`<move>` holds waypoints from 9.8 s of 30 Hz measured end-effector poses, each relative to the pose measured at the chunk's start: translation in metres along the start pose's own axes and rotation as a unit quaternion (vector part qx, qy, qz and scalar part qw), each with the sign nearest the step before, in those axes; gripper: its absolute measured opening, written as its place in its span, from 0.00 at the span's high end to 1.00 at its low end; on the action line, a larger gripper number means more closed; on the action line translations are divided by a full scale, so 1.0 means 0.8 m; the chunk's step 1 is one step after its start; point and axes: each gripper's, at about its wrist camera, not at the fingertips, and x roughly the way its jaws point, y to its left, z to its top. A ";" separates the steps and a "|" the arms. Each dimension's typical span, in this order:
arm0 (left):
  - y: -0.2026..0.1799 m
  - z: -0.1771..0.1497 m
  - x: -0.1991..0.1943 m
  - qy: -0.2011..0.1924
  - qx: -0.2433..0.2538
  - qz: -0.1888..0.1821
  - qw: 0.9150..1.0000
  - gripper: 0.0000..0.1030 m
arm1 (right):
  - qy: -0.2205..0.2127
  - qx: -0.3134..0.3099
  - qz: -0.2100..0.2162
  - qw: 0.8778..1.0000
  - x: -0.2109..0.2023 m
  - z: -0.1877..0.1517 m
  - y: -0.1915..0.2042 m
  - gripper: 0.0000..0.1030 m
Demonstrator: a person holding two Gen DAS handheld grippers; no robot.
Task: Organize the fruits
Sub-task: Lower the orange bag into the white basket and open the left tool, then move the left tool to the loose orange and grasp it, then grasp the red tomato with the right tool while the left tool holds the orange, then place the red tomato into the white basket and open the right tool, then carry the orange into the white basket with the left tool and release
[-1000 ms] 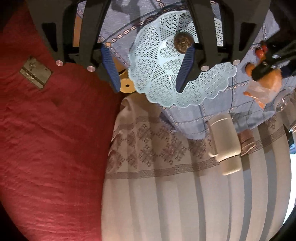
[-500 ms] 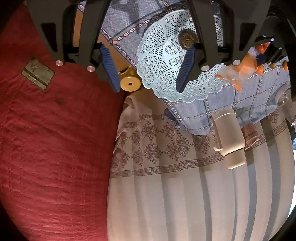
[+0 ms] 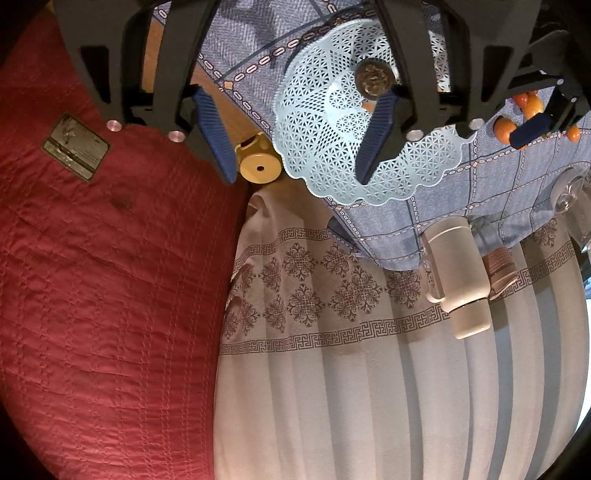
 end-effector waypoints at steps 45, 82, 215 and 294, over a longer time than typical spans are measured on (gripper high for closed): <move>0.042 -0.019 -0.042 -0.039 -0.012 0.102 0.994 0.13 | 0.009 -0.015 0.056 0.998 0.004 -0.020 0.034 0.24; 0.252 -0.029 -0.075 -0.023 -0.118 0.230 0.966 0.09 | 0.033 -0.042 0.155 0.986 -0.004 -0.045 0.088 0.17; 0.337 -0.021 -0.119 -0.084 -0.167 0.235 0.954 0.62 | 0.123 -0.104 0.238 0.958 0.002 -0.078 0.254 0.69; 0.017 0.013 0.042 0.016 0.000 -0.020 1.000 0.62 | 0.033 -0.012 0.031 0.999 0.026 -0.016 0.034 0.51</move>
